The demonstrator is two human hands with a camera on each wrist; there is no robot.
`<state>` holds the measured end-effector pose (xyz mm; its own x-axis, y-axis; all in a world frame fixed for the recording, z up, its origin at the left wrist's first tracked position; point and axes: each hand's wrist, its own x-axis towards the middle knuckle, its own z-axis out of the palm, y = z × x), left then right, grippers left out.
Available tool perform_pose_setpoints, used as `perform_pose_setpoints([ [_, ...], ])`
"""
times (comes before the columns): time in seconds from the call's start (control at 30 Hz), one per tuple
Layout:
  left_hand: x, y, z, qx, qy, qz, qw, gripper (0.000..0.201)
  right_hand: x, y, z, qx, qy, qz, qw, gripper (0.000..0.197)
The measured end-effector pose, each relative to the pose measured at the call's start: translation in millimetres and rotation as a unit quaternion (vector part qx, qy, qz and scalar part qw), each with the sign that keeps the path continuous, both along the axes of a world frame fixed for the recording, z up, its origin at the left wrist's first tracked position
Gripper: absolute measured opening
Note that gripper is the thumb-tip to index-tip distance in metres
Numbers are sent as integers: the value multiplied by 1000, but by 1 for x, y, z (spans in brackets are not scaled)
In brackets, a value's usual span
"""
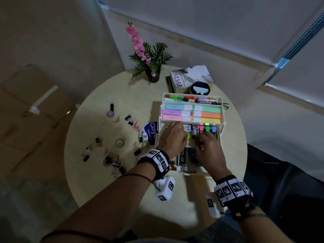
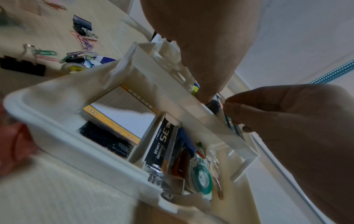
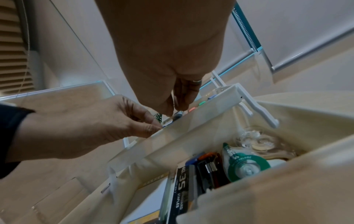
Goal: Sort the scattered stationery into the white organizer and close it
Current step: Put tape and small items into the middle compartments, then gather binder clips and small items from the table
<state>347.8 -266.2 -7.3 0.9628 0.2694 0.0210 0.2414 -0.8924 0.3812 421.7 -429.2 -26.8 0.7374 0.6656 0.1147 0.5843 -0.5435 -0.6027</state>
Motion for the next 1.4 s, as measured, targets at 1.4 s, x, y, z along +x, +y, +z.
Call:
perform_pose_setpoints([
  [1.4,-284,234,-57,-178,108,94,974,17,-153,197,-71,-290,32,70,954,22],
])
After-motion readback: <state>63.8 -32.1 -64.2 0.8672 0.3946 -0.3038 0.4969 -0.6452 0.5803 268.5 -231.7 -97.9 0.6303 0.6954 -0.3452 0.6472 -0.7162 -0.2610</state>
